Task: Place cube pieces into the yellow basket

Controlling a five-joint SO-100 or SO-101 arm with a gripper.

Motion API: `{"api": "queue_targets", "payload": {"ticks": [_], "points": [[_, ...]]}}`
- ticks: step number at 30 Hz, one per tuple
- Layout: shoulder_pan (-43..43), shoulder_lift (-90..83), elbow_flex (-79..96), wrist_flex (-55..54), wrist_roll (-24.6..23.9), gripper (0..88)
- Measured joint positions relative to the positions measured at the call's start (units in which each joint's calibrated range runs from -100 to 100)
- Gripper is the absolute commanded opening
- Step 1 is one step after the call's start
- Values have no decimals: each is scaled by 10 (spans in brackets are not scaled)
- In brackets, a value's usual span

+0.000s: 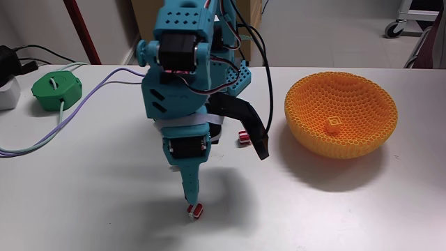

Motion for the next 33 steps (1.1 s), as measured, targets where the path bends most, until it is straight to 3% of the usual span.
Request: {"api": "queue_targets", "payload": {"ticks": [25, 31, 33], "points": [[-5, 141, -33, -114, 5, 196], [8, 153, -33, -130, 21, 102], [9, 153, -31, -135, 27, 35]]}}
